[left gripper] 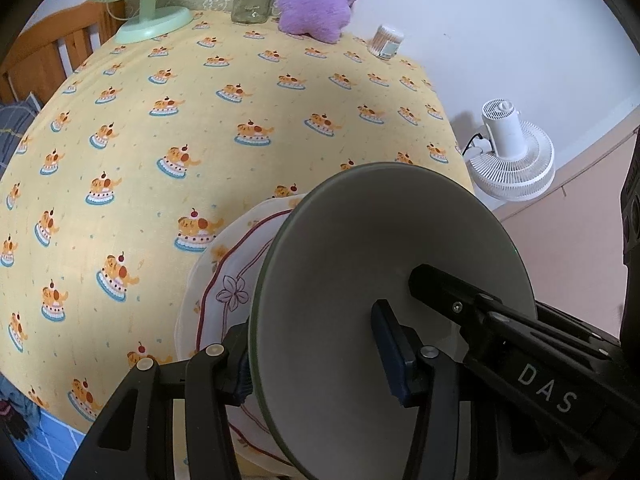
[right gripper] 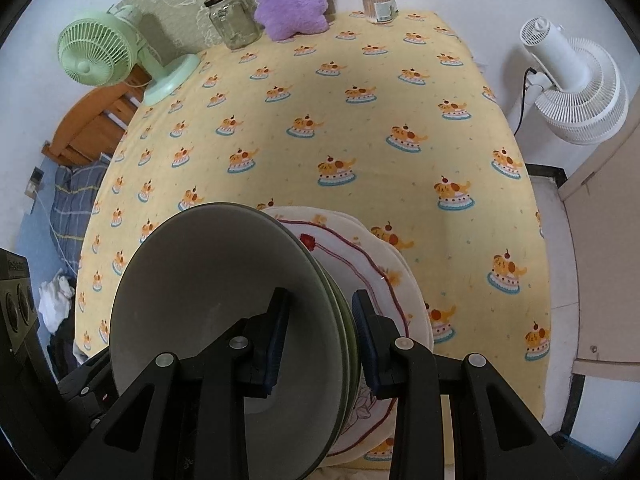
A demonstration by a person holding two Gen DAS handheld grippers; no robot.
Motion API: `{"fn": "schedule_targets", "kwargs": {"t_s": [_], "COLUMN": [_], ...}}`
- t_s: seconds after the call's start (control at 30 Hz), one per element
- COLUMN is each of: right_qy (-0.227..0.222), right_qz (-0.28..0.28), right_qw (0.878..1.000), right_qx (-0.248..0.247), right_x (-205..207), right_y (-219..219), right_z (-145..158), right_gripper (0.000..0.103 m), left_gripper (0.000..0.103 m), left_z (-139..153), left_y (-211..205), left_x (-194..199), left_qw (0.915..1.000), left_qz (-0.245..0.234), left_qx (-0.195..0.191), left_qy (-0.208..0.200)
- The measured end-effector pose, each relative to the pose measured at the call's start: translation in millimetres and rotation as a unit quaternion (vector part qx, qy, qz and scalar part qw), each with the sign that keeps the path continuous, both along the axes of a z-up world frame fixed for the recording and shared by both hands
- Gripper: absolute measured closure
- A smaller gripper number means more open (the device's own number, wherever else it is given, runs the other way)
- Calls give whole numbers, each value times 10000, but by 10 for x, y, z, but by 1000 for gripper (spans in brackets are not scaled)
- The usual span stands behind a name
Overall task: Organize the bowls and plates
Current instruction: 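Lower the nested bowls onto the red-rimmed plate and open both tools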
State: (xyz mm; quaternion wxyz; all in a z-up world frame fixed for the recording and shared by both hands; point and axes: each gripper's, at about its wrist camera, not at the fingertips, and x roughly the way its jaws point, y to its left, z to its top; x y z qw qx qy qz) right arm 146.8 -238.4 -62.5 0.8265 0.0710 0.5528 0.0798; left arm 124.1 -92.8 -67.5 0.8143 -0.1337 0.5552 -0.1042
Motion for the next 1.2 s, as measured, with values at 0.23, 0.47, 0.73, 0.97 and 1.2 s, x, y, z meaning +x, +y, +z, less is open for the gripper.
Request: {"fn": "schedule_targets", "kwargs": {"t_s": [0.23,0.47,0.73,0.97,1.2], "right_qy": [-168,-366,-784,-1177,-1722], "right_qz": [140,214,-155,-662,-1190], "right_qw": [9997,9988,9960,9895,9741], "right_qx": [98,-263,-406,-523,-852], "right_x": [-50,-119,-280,-424,-624], "right_y": [-47,-67,9,247,632], "right_z": [-7,16,231,480,659], "right_gripper": [66,42,29,25,25], "left_gripper": [48,22,17,17,14], "left_z": [25,67,321,545,661], "left_y": [-50,27,206,510,905], "left_x": [-83,-198,-263,-260,-311], "left_qw": [9993,9969,9946,9894,9816], "left_qz": [180,449,263,38,-267], "left_qx": [301,620,747,871,969], "left_qy": [-141,-174,-665,-1158,-1622]}}
